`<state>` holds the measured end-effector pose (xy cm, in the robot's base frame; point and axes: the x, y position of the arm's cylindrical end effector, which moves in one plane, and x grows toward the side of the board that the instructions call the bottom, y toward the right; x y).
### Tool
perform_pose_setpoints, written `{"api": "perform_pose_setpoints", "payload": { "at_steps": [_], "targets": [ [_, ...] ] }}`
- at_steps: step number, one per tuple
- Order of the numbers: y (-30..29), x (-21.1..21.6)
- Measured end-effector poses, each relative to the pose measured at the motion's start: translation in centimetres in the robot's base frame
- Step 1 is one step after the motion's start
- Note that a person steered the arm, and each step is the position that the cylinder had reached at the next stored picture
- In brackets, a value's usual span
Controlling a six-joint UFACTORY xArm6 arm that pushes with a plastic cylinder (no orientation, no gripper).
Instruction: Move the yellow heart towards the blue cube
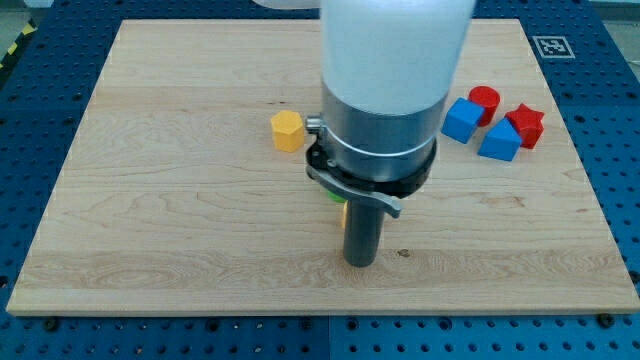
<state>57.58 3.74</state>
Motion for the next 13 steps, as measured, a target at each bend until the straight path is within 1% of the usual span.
{"api": "perform_pose_setpoints", "payload": {
  "at_steps": [2, 4, 5, 6, 7, 8, 9, 10, 11, 13],
  "targets": [
    [-1.8, -0.5],
    [-2.2, -1.5],
    [-1.2, -1.7],
    [1.7, -1.9],
    [4.3, -3.1],
    [4.4, -3.8],
    [4.3, -2.5],
    [3.5, -1.4],
    [0.8, -3.9],
    [-0.8, -4.1]
  ]
}}
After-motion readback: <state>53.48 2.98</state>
